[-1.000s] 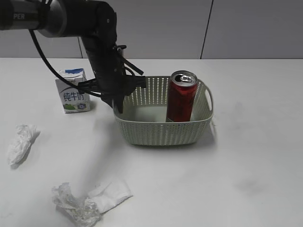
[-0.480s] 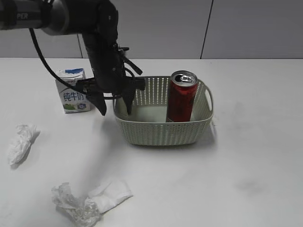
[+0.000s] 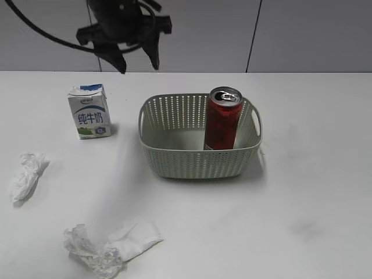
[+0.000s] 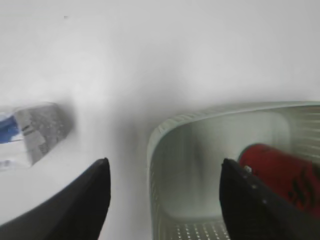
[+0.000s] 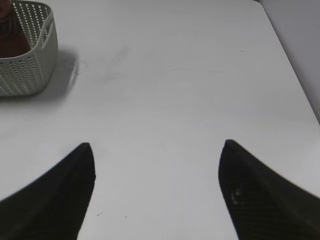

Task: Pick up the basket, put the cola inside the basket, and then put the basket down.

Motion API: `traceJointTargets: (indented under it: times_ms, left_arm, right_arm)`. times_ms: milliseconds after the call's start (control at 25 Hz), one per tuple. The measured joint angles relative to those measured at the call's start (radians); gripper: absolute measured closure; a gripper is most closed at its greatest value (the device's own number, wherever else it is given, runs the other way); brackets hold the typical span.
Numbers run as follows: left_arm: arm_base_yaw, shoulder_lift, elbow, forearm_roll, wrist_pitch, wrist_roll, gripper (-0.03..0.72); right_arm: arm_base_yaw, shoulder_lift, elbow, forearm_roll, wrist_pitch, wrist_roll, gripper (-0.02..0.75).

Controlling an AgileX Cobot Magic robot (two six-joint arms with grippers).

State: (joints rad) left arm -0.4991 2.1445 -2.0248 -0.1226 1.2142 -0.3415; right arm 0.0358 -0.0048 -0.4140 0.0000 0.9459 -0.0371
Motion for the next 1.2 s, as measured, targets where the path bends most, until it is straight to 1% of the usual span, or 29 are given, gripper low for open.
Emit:
traceJointTargets:
  times_ms: [240, 360, 480, 600, 760, 880, 1000, 1200]
  left_arm:
    - [0.039, -0.168, 0.0, 0.026, 0.002, 0.001, 0.171]
    - [0.058, -0.256, 0.008, 0.087, 0.003, 0.001, 0.171]
    - [0.086, -0.358, 0.074, 0.154, 0.002, 0.002, 0.171]
    - [0.151, -0.467, 0.19, 0.18, 0.003, 0.007, 0.171]
    - [0.261, -0.607, 0.389, 0.2, 0.004, 0.023, 0.172]
    - [0.324, -0.745, 0.549, 0.207, 0.004, 0.038, 0.173]
    - [0.346, -0.877, 0.704, 0.206, 0.005, 0.054, 0.173]
    - [0.347, -1.062, 0.933, 0.198, -0.011, 0.082, 0.187]
  right_arm:
    - [0.0, 0.0, 0.0, 0.0, 0.0, 0.0, 0.153]
    - [0.0, 0.0, 0.0, 0.0, 0.0, 0.0, 0.153]
    - [0.0, 0.0, 0.0, 0.0, 0.0, 0.0, 0.153]
    - [0.0, 0.0, 0.0, 0.0, 0.0, 0.0, 0.153]
    - [0.0, 0.0, 0.0, 0.0, 0.0, -0.001, 0.153]
    - [0.0, 0.0, 0.0, 0.0, 0.0, -0.001, 0.153]
    - [0.0, 0.0, 0.0, 0.0, 0.0, -0.001, 0.153]
    - [0.0, 0.0, 0.0, 0.0, 0.0, 0.0, 0.153]
